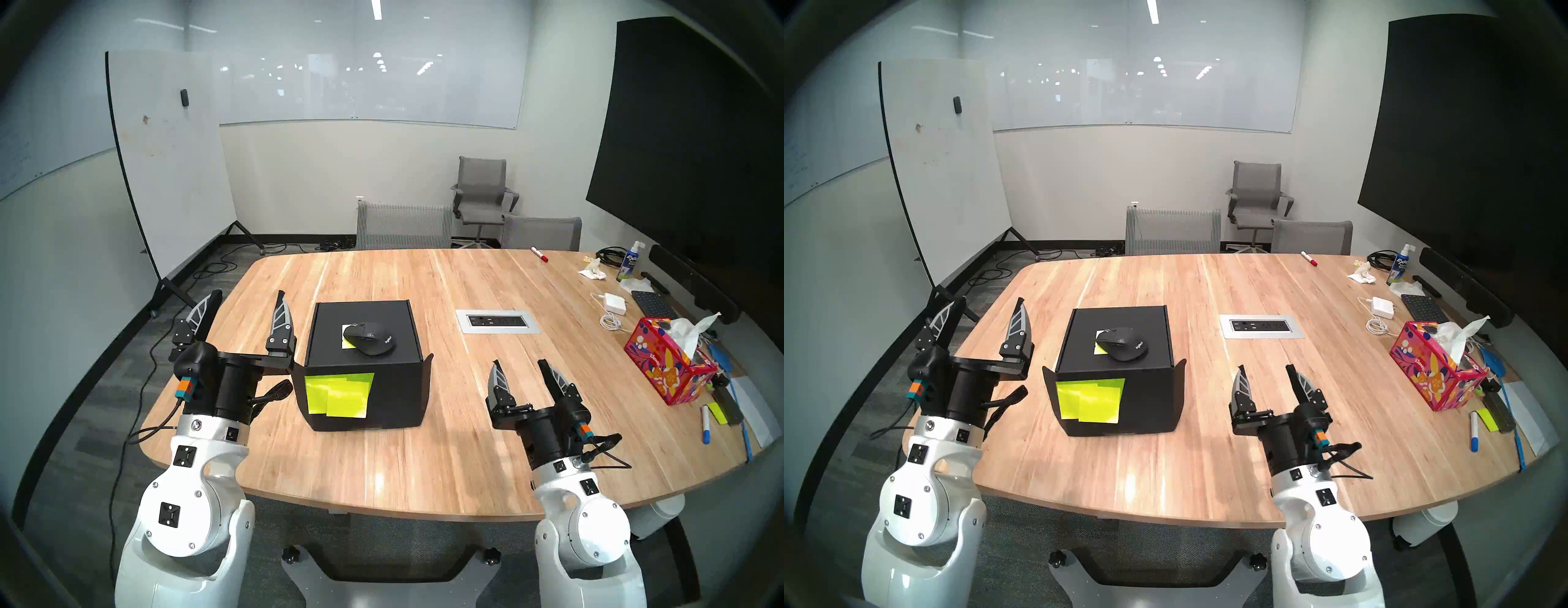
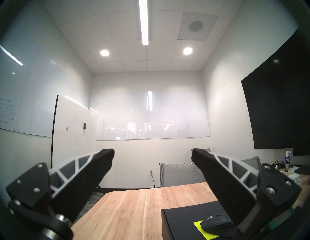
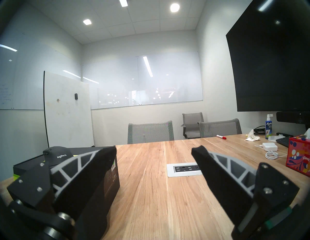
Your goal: Open the box and place the mouse inside
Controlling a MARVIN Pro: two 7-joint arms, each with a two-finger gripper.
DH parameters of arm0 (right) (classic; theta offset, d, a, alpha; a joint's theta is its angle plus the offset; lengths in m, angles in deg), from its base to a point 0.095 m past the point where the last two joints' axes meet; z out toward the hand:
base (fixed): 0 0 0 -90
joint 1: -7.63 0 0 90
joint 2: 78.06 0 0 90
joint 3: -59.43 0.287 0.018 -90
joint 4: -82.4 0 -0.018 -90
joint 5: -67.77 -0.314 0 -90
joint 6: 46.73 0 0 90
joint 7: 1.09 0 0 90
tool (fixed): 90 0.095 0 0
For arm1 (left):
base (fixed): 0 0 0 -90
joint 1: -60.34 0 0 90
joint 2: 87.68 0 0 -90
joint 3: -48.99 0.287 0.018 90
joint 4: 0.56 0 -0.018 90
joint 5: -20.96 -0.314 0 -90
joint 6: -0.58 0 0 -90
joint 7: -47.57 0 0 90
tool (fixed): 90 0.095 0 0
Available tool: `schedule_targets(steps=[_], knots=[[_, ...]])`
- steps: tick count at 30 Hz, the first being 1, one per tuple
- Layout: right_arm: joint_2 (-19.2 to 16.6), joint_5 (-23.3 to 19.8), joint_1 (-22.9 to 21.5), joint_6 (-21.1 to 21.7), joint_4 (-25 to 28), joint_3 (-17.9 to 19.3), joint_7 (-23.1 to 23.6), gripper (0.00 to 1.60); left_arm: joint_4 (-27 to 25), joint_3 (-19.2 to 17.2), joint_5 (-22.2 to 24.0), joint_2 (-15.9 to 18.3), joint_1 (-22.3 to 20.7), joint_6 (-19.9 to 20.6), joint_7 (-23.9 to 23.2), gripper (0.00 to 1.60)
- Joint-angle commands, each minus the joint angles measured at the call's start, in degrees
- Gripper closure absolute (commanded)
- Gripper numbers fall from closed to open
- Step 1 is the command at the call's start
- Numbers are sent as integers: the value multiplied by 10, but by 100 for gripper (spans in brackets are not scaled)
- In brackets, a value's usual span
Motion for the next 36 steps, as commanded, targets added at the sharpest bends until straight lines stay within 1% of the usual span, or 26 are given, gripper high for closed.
schedule_targets(steps=[1,5,8,14,21,26,28,33,36], knots=[[0,0,-1,-2,12,0,0,0,-14,-25,27,37,1,13,-42,0],[0,0,-1,-2,12,0,0,0,-12,-44,37,61,2,33,-74,0],[0,0,-1,-2,11,0,0,0,-12,-65,65,84,-1,60,-110,0],[0,0,-1,-2,12,0,0,0,-3,-102,96,106,-2,83,-159,0],[0,0,-1,-2,12,0,0,0,5,-137,125,121,18,78,-209,0],[0,0,-1,-2,12,0,0,0,25,-159,153,133,29,48,-258,0],[0,0,-1,-2,12,0,0,0,33,-164,156,134,30,36,-271,0],[0,0,-1,-2,12,0,0,0,43,-170,136,143,32,17,-289,0],[0,0,-1,-2,12,0,0,0,50,-175,137,144,32,7,-298,0]])
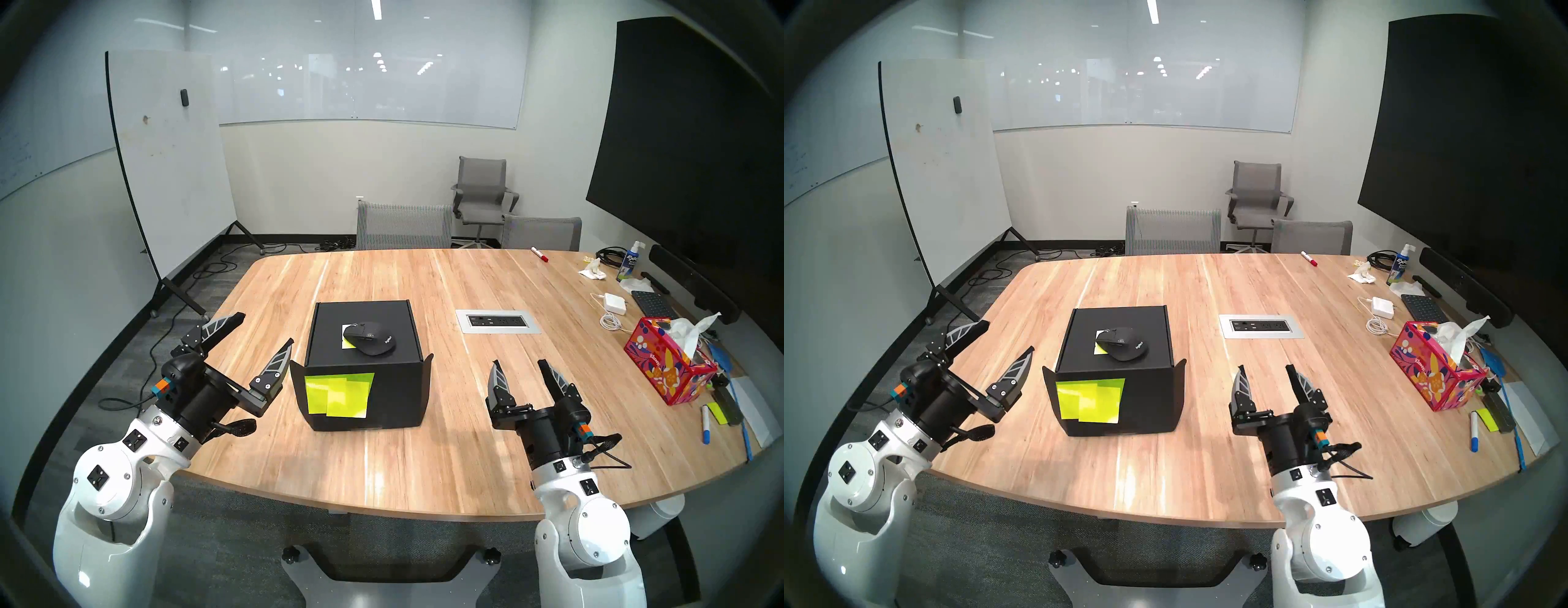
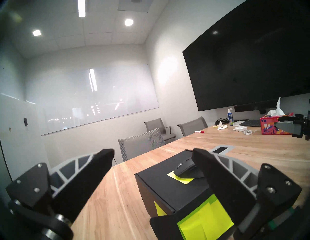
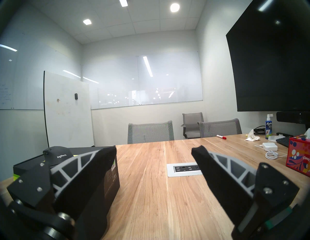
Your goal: Open the box and place the mouse inside
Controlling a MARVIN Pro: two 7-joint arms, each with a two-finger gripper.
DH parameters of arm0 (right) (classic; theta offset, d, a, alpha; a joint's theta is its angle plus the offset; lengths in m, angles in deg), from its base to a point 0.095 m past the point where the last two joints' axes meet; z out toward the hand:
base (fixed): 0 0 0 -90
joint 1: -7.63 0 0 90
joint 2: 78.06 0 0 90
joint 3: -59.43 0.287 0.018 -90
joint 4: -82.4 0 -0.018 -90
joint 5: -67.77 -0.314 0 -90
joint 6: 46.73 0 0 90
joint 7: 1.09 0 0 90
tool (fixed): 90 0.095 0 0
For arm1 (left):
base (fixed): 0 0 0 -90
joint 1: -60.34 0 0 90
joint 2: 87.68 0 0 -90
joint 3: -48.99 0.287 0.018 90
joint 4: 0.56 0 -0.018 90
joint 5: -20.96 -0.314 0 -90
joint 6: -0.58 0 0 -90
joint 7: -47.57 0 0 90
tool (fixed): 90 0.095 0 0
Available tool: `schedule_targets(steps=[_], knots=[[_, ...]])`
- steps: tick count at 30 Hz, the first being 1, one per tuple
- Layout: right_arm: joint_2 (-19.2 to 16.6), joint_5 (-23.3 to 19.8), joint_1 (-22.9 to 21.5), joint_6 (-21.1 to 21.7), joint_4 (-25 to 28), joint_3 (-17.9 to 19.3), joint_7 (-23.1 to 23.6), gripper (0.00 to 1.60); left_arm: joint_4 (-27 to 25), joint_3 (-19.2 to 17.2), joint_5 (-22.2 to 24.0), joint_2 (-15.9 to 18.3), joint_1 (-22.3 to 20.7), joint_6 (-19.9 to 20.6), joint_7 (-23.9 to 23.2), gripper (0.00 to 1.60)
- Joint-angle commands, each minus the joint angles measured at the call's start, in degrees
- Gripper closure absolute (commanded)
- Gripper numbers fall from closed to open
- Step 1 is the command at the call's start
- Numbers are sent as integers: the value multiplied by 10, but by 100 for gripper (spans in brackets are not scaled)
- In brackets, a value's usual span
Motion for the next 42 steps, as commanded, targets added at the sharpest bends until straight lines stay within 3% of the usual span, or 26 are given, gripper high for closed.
schedule_targets(steps=[1,13,23,26,28,32,42], knots=[[0,0,-1,-2,12,0,0,0,-1,-15,-13,16,3,-35,-19,0],[0,0,-1,-2,12,0,0,0,2,-25,-49,37,3,-30,-43,0],[0,0,-1,-2,12,0,0,0,-3,-19,-113,39,6,-19,-38,0],[0,0,-1,-2,12,0,0,0,-10,-17,-123,46,8,29,-41,0],[0,0,-1,-2,12,0,0,0,-9,-15,-124,39,6,28,-35,0],[0,0,-1,-2,12,0,0,0,-15,-13,-114,44,-3,86,-39,0],[0,0,-1,-2,12,0,0,0,-18,-12,-85,51,-26,178,-50,0]])
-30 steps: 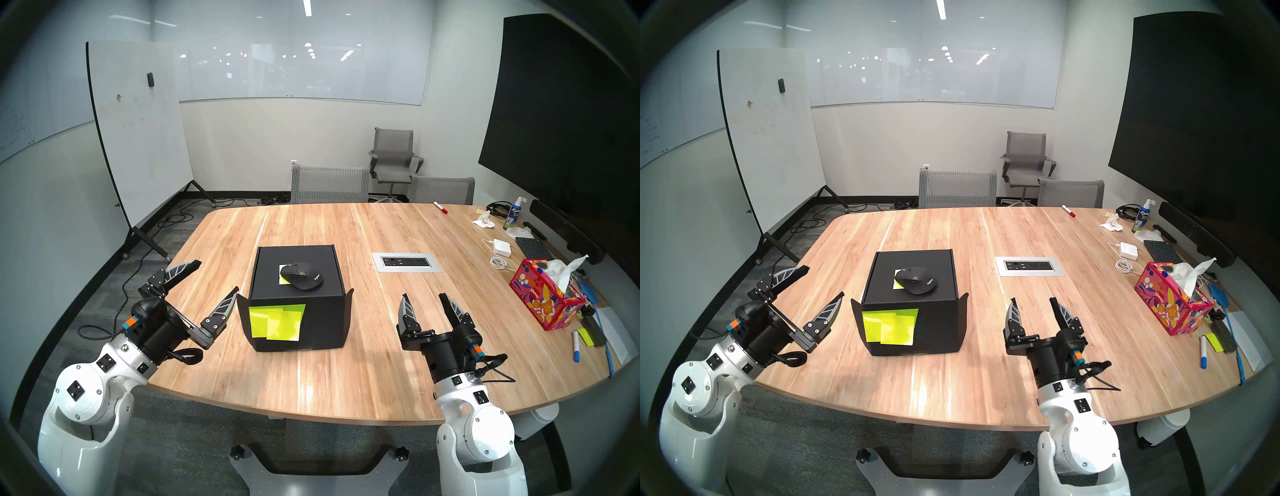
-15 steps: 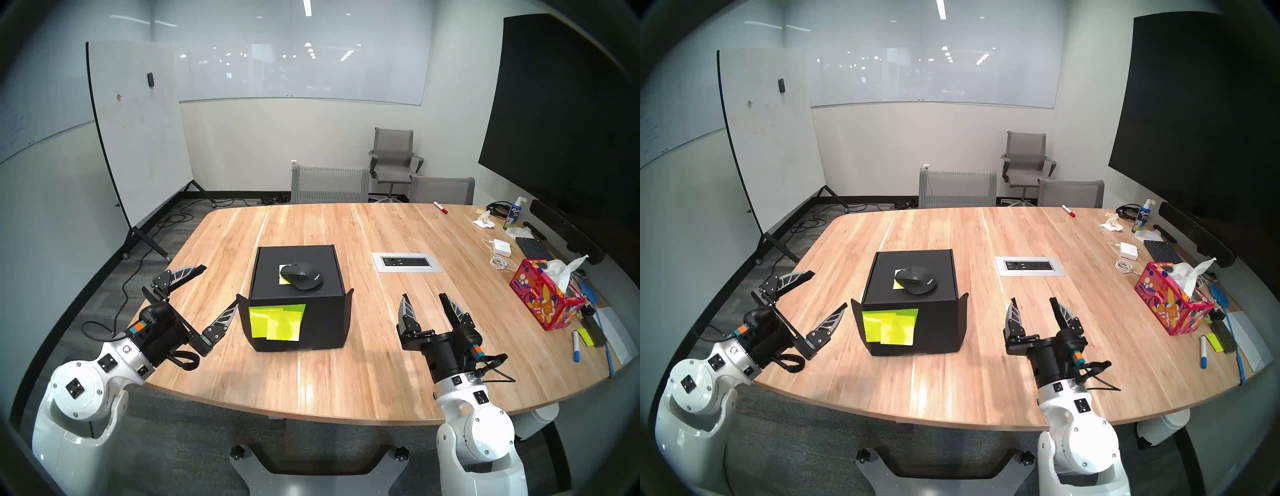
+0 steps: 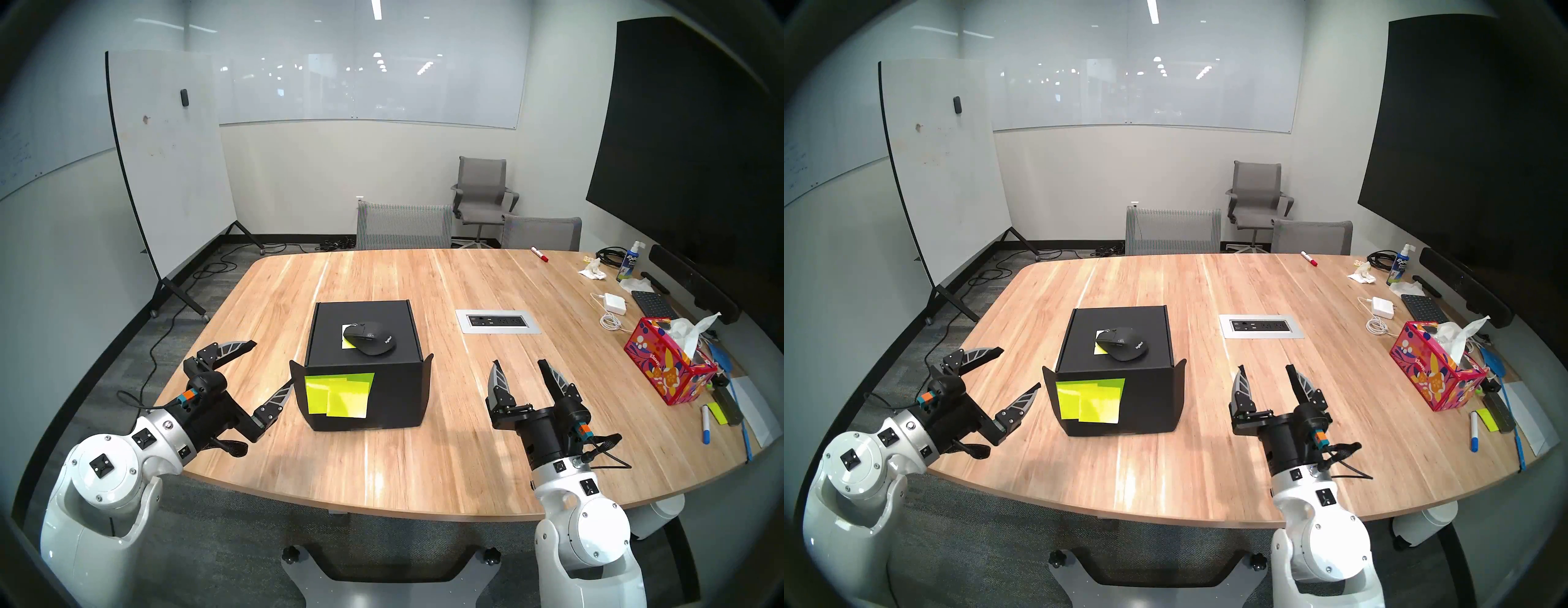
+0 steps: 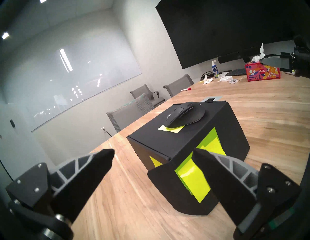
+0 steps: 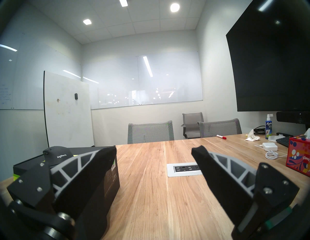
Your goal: Open the box and place the mouse inside
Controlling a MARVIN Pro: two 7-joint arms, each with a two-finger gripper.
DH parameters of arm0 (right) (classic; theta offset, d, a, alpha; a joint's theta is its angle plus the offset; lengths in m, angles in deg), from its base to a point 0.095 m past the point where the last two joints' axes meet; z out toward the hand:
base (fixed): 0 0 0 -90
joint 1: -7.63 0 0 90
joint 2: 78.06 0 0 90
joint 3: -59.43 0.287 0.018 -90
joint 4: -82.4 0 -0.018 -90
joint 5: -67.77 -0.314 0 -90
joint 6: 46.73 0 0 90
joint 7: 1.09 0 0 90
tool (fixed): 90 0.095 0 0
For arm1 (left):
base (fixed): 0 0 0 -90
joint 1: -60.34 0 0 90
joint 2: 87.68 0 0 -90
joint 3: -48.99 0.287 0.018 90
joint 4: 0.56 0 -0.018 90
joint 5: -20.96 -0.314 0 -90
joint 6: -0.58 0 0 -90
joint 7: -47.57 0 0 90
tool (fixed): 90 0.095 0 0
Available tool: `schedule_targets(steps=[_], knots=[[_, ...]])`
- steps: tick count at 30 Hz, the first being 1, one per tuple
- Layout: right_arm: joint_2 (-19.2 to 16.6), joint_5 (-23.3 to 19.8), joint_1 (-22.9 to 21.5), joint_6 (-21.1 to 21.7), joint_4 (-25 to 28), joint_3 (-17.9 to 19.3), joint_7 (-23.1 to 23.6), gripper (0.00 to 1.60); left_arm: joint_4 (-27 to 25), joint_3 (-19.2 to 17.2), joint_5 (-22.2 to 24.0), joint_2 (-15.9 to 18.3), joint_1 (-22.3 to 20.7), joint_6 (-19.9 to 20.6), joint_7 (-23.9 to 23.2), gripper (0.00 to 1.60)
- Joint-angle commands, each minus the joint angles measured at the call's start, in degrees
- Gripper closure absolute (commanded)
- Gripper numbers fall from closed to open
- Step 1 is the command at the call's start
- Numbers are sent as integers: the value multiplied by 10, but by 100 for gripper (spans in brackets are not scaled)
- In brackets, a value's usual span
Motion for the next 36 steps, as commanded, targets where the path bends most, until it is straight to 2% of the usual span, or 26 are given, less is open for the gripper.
schedule_targets(steps=[1,7,36], knots=[[0,0,-1,-2,12,0,0,0,-15,-3,22,6,-22,45,-9,0],[0,0,-1,-2,12,0,0,0,-9,2,15,-6,-24,33,2,0],[0,0,-1,-2,12,0,0,0,-8,3,14,-7,-24,32,4,0]])
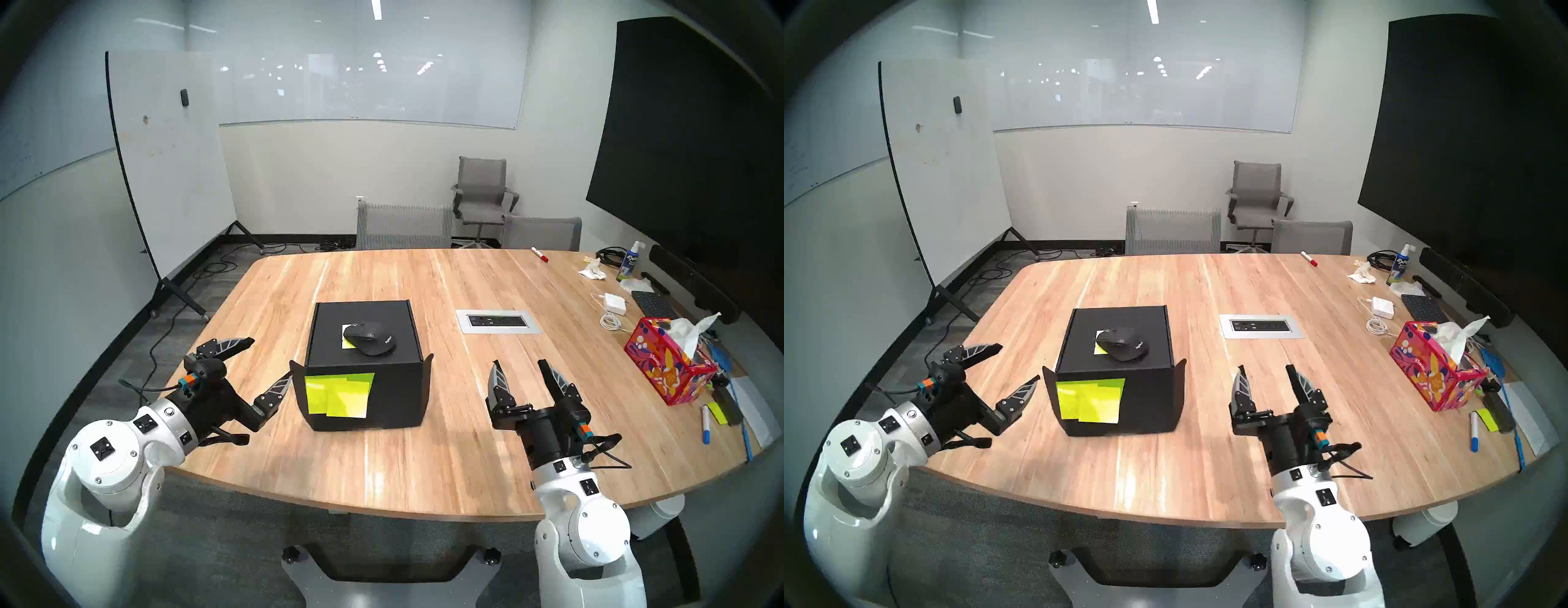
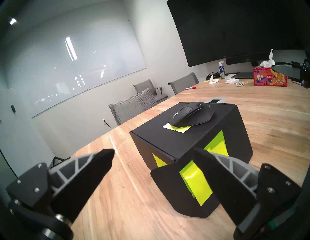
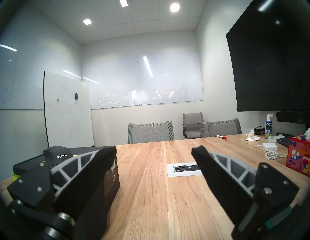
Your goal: Open the box and place the mouse inside
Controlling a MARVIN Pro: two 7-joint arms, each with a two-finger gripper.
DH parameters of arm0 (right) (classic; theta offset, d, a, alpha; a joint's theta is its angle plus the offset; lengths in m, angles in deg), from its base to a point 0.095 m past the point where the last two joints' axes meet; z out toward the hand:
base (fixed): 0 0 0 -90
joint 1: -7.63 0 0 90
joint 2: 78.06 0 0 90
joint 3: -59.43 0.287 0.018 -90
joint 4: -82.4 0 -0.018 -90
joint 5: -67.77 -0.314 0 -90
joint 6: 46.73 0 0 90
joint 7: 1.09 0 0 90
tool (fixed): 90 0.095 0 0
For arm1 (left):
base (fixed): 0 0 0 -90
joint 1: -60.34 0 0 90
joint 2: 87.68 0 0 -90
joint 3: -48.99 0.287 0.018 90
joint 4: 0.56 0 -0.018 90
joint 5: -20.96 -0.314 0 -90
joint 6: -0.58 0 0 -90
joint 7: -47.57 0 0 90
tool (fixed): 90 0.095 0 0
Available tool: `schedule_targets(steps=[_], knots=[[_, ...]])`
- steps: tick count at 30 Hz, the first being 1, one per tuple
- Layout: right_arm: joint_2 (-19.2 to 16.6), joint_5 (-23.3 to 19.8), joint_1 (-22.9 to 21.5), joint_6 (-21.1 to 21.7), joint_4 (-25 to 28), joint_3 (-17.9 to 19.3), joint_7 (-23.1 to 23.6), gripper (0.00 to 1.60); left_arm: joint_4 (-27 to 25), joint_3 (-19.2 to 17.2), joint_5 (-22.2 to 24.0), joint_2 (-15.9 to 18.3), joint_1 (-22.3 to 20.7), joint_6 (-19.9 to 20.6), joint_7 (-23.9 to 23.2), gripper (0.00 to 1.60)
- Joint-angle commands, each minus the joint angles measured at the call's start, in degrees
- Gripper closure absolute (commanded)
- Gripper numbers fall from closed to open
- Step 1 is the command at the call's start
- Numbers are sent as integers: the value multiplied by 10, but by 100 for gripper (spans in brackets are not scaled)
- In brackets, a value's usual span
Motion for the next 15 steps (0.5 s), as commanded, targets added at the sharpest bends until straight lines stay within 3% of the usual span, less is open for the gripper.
schedule_targets(steps=[1,15], knots=[[0,0,-1,-2,12,0,0,0,-9,0,-1,2,0,-4,-2,0],[0,0,-1,-2,12,0,0,0,-9,0,-1,2,0,-4,-1,0]])
